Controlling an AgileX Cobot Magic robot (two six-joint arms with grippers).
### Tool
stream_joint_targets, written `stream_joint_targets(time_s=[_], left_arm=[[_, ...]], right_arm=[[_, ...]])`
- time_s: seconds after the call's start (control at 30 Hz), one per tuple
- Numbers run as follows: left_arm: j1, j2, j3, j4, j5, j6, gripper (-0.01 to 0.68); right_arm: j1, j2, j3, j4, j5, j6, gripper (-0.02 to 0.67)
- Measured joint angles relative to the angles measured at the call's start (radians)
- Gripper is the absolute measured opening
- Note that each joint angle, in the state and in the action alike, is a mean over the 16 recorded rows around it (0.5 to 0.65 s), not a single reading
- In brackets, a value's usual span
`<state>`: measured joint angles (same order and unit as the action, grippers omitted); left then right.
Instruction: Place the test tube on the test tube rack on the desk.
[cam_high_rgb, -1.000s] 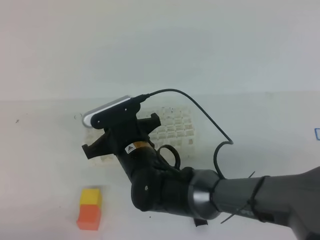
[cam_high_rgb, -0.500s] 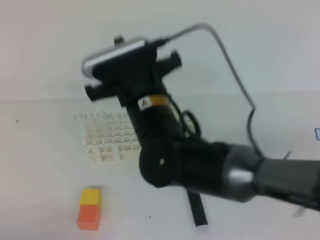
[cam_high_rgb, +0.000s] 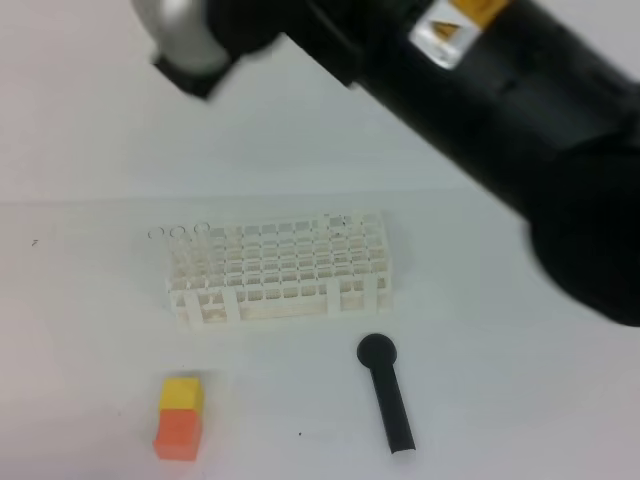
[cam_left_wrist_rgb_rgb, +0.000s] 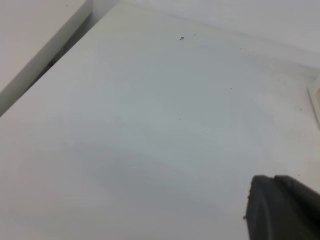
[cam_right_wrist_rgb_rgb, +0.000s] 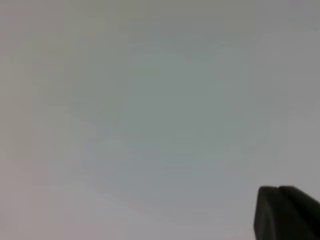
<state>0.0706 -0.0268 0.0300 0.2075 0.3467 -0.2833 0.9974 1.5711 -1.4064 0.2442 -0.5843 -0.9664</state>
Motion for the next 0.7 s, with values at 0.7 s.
stream_joint_targets(time_s=[0.7], left_arm=[[0.000,0.000,0.002,0.000,-0.001,0.000,-0.001]], right_arm=[[-0.305,-0.727,0.749,-0.075,0.451,-0.002,-0.001]])
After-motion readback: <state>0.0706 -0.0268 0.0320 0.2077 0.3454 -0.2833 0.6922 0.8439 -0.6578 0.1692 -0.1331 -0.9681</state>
